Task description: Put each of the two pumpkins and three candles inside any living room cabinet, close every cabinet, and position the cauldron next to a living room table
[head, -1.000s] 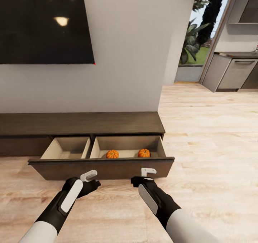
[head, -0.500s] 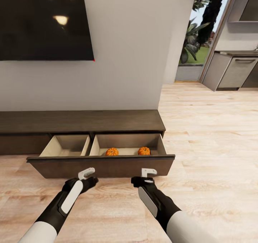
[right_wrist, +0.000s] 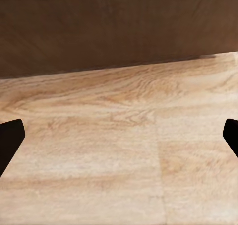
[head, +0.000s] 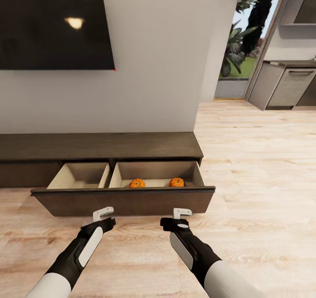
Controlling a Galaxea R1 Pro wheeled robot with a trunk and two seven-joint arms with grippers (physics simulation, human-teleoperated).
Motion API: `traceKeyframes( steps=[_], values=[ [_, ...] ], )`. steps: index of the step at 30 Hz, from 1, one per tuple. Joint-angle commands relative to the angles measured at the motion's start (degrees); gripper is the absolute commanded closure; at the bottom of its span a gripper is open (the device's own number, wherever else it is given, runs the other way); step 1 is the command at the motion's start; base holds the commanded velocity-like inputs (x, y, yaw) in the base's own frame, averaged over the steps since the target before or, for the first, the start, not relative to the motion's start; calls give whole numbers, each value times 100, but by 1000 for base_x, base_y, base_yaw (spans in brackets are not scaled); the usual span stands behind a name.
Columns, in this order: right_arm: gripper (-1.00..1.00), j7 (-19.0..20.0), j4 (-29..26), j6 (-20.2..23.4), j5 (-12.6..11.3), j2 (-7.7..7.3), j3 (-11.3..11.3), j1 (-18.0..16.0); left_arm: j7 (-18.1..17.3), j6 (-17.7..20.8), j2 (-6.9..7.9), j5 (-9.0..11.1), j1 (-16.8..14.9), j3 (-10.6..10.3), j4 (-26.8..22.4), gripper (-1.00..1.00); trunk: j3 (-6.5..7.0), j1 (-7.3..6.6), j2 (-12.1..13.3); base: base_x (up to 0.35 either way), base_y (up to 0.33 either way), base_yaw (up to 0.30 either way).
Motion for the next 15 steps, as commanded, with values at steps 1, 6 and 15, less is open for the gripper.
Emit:
traceKeyframes(
  steps=[1,6,15],
  values=[
    [-100,7,13,-4,1,0,-6,0,-1,-12,-1,-3,0,-3,4,-100,-18,23,-42,0,0,0],
    [-100,16,65,-218,4,0,-18,-2,20,-79,-1,-15,0,-274,16,-100,-90,110,-202,0,0,0],
    [-100,435,964,-1482,443,0,139,-9,56,-895,-1,-3,5,-944,227,-100,-90,110,-202,0,0,0]
  ],
)
